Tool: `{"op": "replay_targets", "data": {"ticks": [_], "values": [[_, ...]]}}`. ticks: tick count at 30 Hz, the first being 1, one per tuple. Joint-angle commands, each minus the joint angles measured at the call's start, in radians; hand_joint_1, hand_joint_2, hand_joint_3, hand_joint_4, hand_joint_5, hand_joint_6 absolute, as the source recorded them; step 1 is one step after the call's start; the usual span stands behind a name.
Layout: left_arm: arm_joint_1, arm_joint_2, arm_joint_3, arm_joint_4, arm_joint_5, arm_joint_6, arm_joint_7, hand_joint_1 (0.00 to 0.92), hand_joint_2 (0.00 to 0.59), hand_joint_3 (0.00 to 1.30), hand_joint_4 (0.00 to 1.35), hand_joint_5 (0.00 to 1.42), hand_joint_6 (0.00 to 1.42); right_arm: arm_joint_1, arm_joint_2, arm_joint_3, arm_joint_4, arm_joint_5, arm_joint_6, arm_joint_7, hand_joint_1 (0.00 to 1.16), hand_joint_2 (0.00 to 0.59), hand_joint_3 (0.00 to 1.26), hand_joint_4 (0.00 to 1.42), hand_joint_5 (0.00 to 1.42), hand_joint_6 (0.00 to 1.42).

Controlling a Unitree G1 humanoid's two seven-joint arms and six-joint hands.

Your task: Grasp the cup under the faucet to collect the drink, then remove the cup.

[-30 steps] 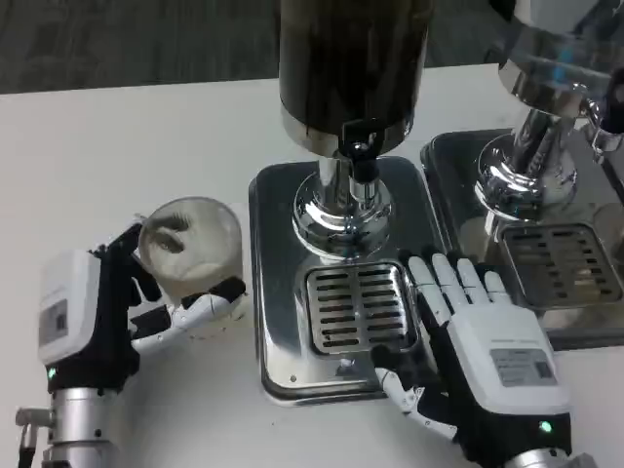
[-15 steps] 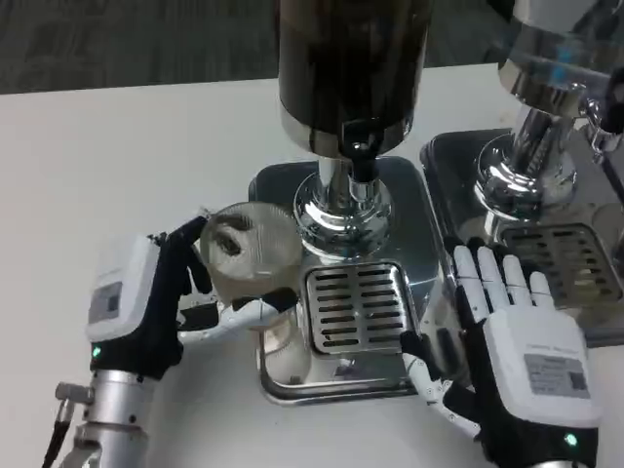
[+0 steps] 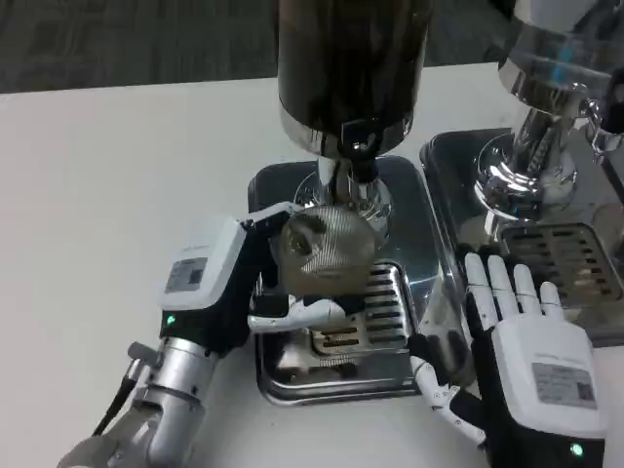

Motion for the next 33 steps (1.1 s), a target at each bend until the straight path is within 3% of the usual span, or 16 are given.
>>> {"op": "replay_targets", "data": {"ticks": [1,13,19,24,27,33], "values": [[-0.05,-0.031,-0.025,0.033,0.008,0.022,0.01,0.43,0.021,0.7,0.85,1.05,1.18,0.009,0.003,-0.002,-0.026,-0.006,0.01,-0.012,0.21,0.399,0.01,0.0,0.0,0.0],[-0.068,-0.044,-0.085,0.098,0.028,0.068,0.026,0.399,0.047,0.69,0.85,1.06,1.19,0.025,0.013,0.001,-0.038,-0.012,0.025,-0.021,0.22,0.402,0.01,0.0,0.0,0.0],[-0.06,-0.026,-0.085,0.097,0.015,0.051,0.01,0.214,0.061,0.5,0.64,0.83,0.9,0.02,0.006,-0.004,-0.033,-0.003,0.016,-0.015,0.23,0.407,0.01,0.0,0.0,0.0],[-0.044,-0.018,-0.055,0.088,-0.019,0.022,-0.008,0.055,0.032,0.41,0.55,0.78,0.83,0.006,0.0,-0.002,-0.022,0.003,0.005,-0.008,0.23,0.409,0.01,0.0,0.0,0.0],[-0.037,-0.011,-0.041,0.079,-0.036,0.011,-0.001,0.004,0.026,0.38,0.5,0.74,0.75,0.0,-0.006,-0.005,-0.017,0.012,0.0,-0.005,0.24,0.408,0.01,0.0,0.0,0.0],[-0.021,0.006,-0.009,0.039,-0.069,-0.012,-0.008,0.0,0.009,0.28,0.4,0.67,0.64,-0.006,-0.015,-0.019,-0.012,0.042,-0.011,0.002,0.25,0.407,0.01,0.0,0.0,0.0]]}}
